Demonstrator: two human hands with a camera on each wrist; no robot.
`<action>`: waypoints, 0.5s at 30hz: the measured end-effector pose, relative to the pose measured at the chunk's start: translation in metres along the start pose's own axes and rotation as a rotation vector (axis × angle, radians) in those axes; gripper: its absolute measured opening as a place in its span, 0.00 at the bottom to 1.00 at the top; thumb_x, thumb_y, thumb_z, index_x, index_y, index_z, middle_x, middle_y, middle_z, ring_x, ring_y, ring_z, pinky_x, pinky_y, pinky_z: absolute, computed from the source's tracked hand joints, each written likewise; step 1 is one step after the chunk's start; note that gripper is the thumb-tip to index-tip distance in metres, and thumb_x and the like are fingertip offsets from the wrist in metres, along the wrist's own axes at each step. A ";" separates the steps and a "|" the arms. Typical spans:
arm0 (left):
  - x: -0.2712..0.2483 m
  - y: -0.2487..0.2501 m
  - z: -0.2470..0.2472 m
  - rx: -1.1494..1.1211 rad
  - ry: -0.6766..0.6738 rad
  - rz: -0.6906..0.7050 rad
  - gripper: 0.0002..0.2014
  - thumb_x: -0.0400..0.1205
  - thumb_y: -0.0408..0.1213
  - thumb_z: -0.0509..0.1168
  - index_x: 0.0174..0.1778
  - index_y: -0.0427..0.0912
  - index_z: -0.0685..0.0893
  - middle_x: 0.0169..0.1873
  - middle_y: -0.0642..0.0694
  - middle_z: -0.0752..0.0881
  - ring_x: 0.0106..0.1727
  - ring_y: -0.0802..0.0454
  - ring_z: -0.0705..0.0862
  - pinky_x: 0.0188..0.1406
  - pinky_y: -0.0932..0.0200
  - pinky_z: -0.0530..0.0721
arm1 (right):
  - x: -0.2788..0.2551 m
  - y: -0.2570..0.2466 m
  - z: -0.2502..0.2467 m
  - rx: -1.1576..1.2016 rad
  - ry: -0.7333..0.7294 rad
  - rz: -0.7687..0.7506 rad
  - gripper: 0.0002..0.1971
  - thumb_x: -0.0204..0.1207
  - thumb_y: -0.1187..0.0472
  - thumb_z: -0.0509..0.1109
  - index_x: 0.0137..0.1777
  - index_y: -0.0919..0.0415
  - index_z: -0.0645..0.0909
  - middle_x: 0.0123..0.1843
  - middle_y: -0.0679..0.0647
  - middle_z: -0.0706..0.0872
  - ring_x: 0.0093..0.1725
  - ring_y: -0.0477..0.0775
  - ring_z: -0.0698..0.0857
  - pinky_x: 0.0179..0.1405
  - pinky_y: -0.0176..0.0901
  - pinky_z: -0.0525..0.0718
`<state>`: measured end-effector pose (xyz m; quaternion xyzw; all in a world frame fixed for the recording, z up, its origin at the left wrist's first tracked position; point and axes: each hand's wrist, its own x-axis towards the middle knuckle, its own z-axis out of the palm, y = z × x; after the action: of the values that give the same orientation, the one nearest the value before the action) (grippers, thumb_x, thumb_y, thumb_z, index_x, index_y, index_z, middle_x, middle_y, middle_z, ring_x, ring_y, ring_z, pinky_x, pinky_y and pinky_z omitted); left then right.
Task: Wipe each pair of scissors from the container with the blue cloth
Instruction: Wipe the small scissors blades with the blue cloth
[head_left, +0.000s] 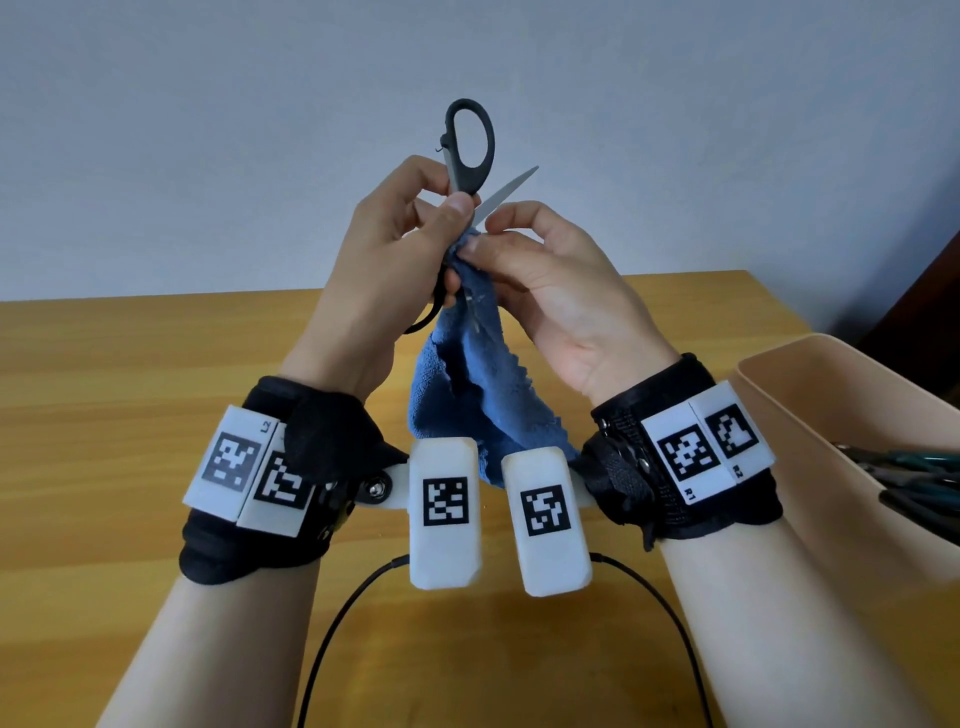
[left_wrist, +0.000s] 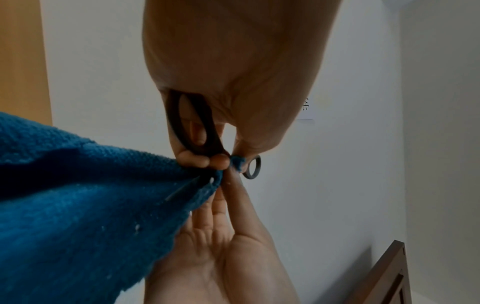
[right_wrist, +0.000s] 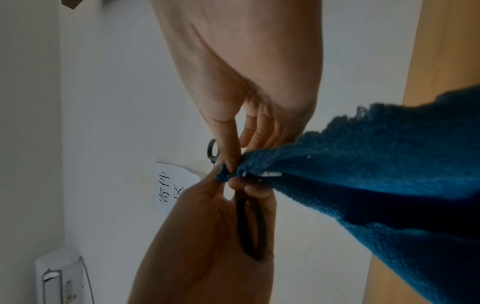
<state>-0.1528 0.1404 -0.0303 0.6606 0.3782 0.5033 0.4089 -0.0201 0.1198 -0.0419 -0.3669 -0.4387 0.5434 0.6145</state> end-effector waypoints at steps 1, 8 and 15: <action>0.000 -0.001 0.001 -0.004 0.008 -0.004 0.05 0.90 0.36 0.62 0.52 0.39 0.80 0.31 0.48 0.78 0.25 0.54 0.75 0.32 0.57 0.76 | 0.001 0.000 0.000 -0.002 -0.005 -0.007 0.14 0.77 0.77 0.71 0.58 0.64 0.73 0.46 0.69 0.86 0.37 0.62 0.86 0.46 0.51 0.87; 0.003 -0.003 -0.003 -0.009 0.109 0.016 0.04 0.89 0.34 0.62 0.50 0.39 0.77 0.35 0.41 0.77 0.22 0.54 0.76 0.26 0.59 0.76 | 0.004 0.004 0.001 -0.109 -0.018 -0.004 0.16 0.74 0.79 0.72 0.51 0.62 0.73 0.45 0.67 0.87 0.42 0.62 0.86 0.49 0.50 0.85; 0.003 -0.002 -0.002 -0.015 0.107 -0.016 0.03 0.89 0.34 0.61 0.51 0.40 0.77 0.30 0.43 0.75 0.23 0.54 0.75 0.27 0.59 0.77 | 0.003 0.008 0.002 -0.095 0.017 -0.031 0.14 0.74 0.76 0.73 0.51 0.62 0.74 0.46 0.68 0.88 0.43 0.62 0.85 0.51 0.52 0.85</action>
<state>-0.1542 0.1439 -0.0309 0.6264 0.4012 0.5375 0.3971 -0.0242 0.1239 -0.0483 -0.3935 -0.4645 0.5090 0.6085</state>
